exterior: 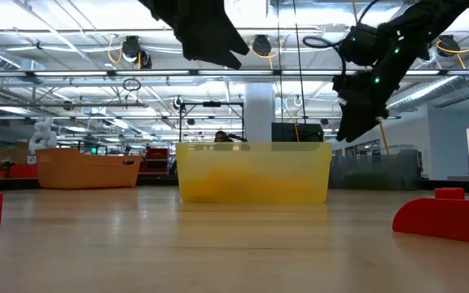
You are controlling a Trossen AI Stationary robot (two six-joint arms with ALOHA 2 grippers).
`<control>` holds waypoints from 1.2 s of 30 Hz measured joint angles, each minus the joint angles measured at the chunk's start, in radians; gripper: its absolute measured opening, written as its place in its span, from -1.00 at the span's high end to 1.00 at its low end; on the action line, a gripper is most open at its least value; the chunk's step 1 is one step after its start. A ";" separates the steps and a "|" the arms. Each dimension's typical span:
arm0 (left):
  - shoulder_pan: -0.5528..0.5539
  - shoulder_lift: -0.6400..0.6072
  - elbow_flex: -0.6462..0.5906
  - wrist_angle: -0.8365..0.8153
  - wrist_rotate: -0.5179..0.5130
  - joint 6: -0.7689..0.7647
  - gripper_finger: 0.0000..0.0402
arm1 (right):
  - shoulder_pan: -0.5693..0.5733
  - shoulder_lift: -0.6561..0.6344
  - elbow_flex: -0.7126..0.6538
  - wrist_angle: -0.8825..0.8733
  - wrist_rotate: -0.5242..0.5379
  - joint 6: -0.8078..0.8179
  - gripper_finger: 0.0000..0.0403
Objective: Sort & place blocks by color
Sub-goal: Put the right red 8-stud game piece into the orange bin
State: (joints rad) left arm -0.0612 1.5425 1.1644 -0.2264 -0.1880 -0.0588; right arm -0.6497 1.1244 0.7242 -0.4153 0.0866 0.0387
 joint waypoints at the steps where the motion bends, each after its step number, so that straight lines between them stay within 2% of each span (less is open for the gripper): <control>1: -0.001 0.000 -0.007 -0.001 0.009 0.000 -0.41 | 0.019 -0.008 0.000 -0.011 -0.074 0.002 -0.32; 4: -0.014 0.000 -0.022 -0.003 0.017 0.005 -0.41 | 0.114 -0.041 0.000 -0.062 -0.240 -0.001 -0.28; 7: -0.029 0.000 -0.025 -0.002 0.022 0.007 -0.41 | 0.249 -0.074 0.000 -0.096 -0.316 -0.004 -0.23; 11: -0.047 0.000 -0.025 0.022 0.022 0.008 -0.41 | 0.463 -0.092 0.000 -0.082 -0.326 0.012 -0.19; 17: -0.074 0.000 -0.025 0.072 0.022 0.011 -0.41 | 0.692 -0.086 0.000 -0.116 -0.286 0.207 -0.21; 23: -0.080 0.000 -0.025 0.073 0.022 0.014 -0.41 | 0.818 -0.086 0.000 -0.340 -0.275 0.601 -0.30; 26: -0.076 0.000 -0.025 0.074 0.022 0.049 -0.41 | 0.879 -0.087 0.000 -0.432 -0.328 0.799 -0.33; 33: -0.042 0.000 -0.025 0.075 0.022 0.165 -0.41 | 1.011 -0.087 0.000 -0.475 -0.396 1.211 -0.34; 36: -0.016 0.000 -0.024 0.074 0.022 0.212 -0.41 | 1.053 -0.086 0.000 -0.475 -0.378 1.335 -0.34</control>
State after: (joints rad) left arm -0.0771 1.5425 1.1403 -0.1523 -0.1662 0.1531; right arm 0.4032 1.0382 0.7242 -0.8906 -0.2911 1.3739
